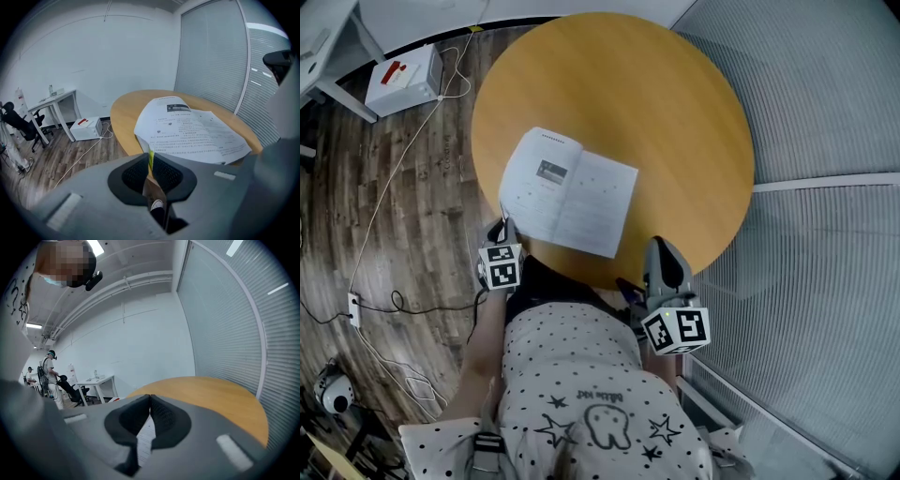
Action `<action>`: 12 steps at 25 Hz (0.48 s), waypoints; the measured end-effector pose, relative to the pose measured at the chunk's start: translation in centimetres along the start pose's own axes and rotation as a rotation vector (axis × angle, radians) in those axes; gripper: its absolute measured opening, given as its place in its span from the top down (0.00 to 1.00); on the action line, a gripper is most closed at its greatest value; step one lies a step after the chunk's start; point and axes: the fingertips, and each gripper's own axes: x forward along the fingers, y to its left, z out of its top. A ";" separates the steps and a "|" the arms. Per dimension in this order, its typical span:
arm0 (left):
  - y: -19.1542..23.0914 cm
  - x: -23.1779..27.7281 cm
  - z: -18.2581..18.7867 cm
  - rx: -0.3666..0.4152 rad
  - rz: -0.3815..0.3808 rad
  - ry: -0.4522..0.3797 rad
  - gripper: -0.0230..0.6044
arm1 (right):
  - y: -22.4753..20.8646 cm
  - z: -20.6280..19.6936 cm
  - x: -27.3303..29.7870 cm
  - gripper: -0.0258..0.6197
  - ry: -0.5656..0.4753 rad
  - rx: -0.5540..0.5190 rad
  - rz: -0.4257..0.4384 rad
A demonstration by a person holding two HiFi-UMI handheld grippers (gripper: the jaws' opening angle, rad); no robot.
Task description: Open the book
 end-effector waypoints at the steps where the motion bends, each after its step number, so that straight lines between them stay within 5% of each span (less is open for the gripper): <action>1: 0.0 0.2 -0.3 -0.001 -0.003 0.001 0.91 | 0.0 -0.1 0.0 0.96 0.000 0.001 -0.001; 12: -0.1 0.9 -1.3 -0.018 -0.022 0.015 0.90 | 0.4 -0.6 0.8 0.96 -0.004 0.009 0.009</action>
